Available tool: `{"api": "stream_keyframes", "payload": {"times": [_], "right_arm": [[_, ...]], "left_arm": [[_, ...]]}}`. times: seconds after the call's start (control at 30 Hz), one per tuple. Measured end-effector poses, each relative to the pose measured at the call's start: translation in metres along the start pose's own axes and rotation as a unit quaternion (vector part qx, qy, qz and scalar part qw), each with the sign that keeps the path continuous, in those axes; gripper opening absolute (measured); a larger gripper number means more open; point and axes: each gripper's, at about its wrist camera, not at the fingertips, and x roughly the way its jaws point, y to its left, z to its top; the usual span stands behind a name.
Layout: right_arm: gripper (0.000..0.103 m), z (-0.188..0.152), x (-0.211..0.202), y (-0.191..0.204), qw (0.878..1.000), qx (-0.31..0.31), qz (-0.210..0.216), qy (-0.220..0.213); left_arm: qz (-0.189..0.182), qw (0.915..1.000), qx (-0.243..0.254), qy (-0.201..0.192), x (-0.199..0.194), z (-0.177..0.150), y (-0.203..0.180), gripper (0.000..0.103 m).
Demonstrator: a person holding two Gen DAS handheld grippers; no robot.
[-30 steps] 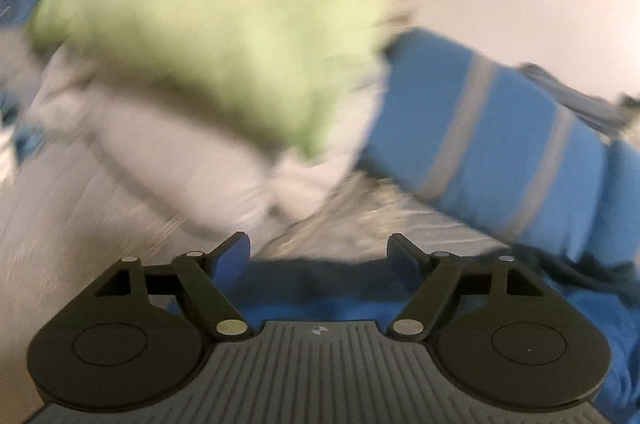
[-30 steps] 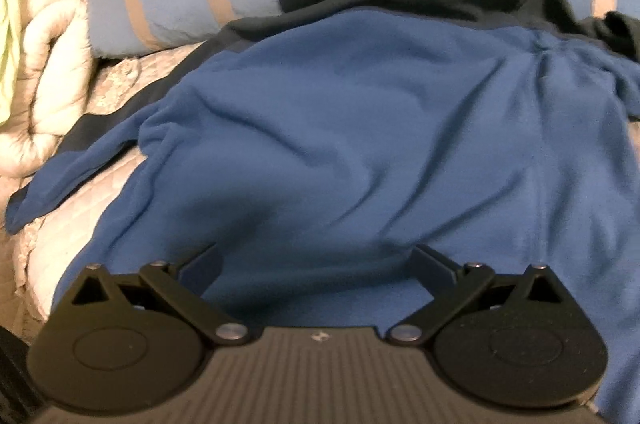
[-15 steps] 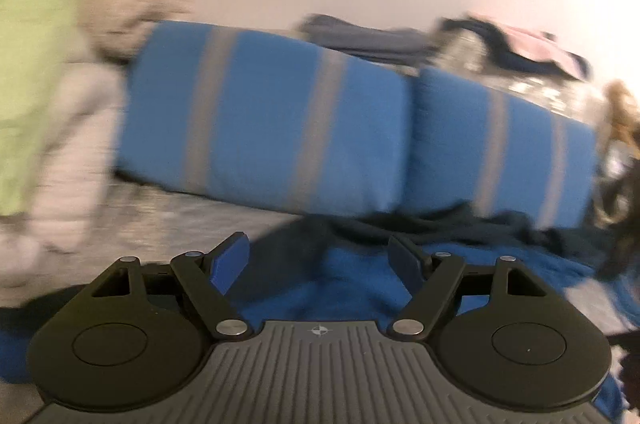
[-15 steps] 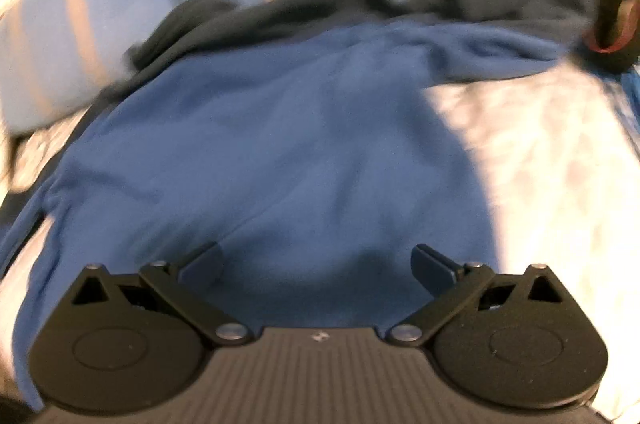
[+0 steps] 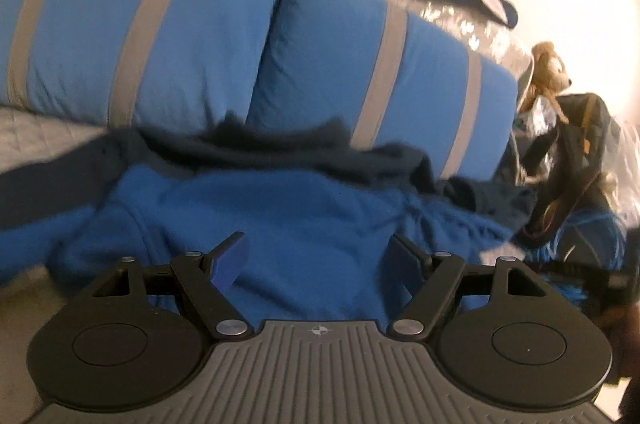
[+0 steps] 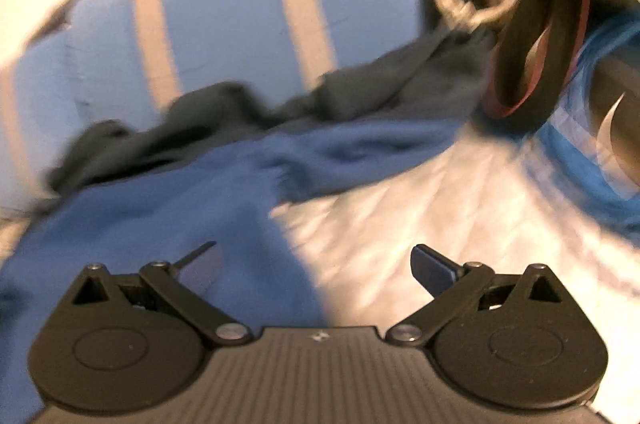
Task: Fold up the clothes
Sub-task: 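Move the right tool to the dark navy sleeve of the jacket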
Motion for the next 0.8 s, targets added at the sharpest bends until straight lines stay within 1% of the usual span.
{"api": "stream_keyframes", "payload": {"times": [0.03,0.07,0.13,0.23,0.37,0.47,0.63,0.73,0.8], "right_arm": [[0.102,0.002,0.005,0.001,0.999,-0.015,-0.031,-0.007],[0.101,0.003,0.011,0.002,0.998,-0.028,-0.048,-0.014],[0.099,0.008,0.024,0.006,0.996,-0.058,-0.063,-0.025],[0.098,0.017,0.042,0.020,0.989,-0.113,-0.085,-0.048],[0.098,0.027,0.065,0.039,0.979,-0.160,-0.105,-0.070],[0.098,0.032,0.085,0.053,0.971,-0.189,-0.115,-0.087],[0.098,0.046,0.122,0.070,0.957,-0.220,-0.161,-0.098],[0.097,0.054,0.140,0.072,0.954,-0.217,-0.181,-0.099],[0.093,0.057,0.152,0.074,0.953,-0.218,-0.189,-0.093]], "left_arm": [[0.004,0.9999,-0.002,0.012,0.004,-0.004,0.003,0.076],[0.000,0.9997,-0.011,0.023,0.006,-0.004,0.005,0.076],[-0.032,0.9990,-0.021,0.023,0.006,-0.005,0.009,0.076],[-0.052,0.9975,-0.022,0.042,0.009,-0.008,0.006,0.076],[-0.077,0.9943,-0.023,0.070,0.015,-0.012,0.002,0.076],[-0.083,0.9928,-0.020,0.084,0.021,-0.014,0.000,0.076],[-0.079,0.9908,-0.023,0.108,0.034,-0.017,0.000,0.076],[-0.081,0.9894,-0.023,0.118,0.038,-0.020,0.002,0.076],[-0.080,0.9887,-0.023,0.124,0.041,-0.021,0.003,0.076]]}}
